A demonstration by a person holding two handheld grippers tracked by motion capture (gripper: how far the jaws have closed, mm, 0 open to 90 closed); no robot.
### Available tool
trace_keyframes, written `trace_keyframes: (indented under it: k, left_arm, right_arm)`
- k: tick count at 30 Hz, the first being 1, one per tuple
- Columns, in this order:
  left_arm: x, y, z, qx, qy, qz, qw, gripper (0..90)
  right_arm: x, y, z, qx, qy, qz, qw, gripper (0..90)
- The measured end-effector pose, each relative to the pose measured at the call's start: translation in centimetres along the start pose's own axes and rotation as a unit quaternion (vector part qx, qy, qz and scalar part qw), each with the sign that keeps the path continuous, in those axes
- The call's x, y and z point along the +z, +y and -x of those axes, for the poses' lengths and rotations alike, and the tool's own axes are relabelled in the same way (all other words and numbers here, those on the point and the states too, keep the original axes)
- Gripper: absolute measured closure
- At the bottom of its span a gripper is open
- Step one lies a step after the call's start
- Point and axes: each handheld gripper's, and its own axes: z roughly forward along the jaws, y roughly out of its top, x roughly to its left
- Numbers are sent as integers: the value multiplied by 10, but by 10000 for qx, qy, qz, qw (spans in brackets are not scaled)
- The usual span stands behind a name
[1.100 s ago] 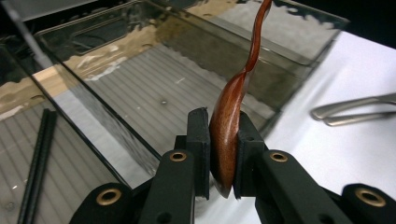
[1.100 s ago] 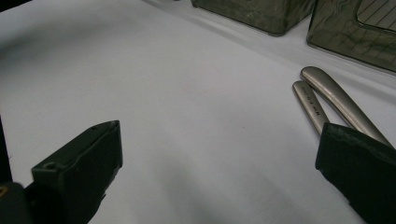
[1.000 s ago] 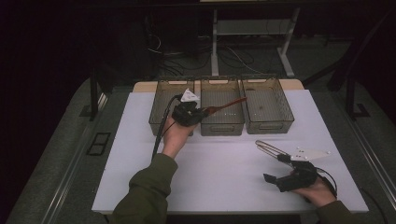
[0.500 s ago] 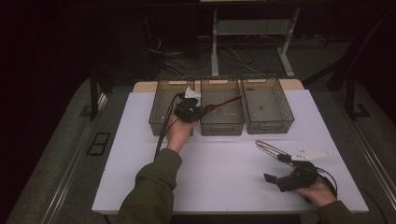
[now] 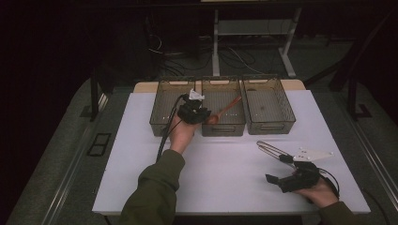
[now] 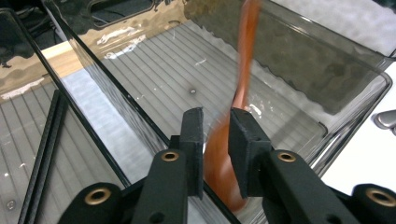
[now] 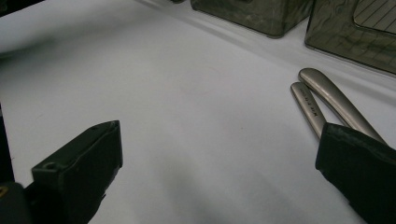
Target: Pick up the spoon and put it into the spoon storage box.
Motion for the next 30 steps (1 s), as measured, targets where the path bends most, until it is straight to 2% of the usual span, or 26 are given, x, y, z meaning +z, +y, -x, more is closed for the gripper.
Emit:
trace_keyframes:
  k: [4,9,14,15,16,19,21,22,26,30]
  left_arm:
    - [-2,1,0,-23,-34,62,10000,707]
    - [-8,3,0,-74,-177,173,9997,661]
    - [-18,3,0,63,-358,127,9993,582]
    - [-18,3,2,-65,-393,240,9989,565]
    - [-22,4,0,141,-450,101,9988,551]
    - [-29,3,0,209,-666,239,9973,511]
    - [-33,3,1,233,-733,336,9965,489]
    - [-36,2,2,269,-841,348,9955,475]
    - [-45,-2,4,437,-1009,350,9933,425]
    - [-53,-9,6,529,-1092,348,9920,385]
  right_arm:
    - [0,0,0,3,-2,2,10000,0]
    - [1,0,1,3,3,7,10000,0]
    - [2,1,1,11,-5,-13,10000,0]
    - [2,1,1,20,0,-11,10000,0]
    - [2,1,1,20,3,-9,10000,0]
    - [2,1,2,21,1,-7,10000,0]
    - [2,1,2,30,2,-18,10000,0]
    - [2,1,2,27,3,-19,10000,0]
    - [1,0,1,30,-1,-36,10000,0]
    - [-1,-1,2,53,-31,-23,10000,0]
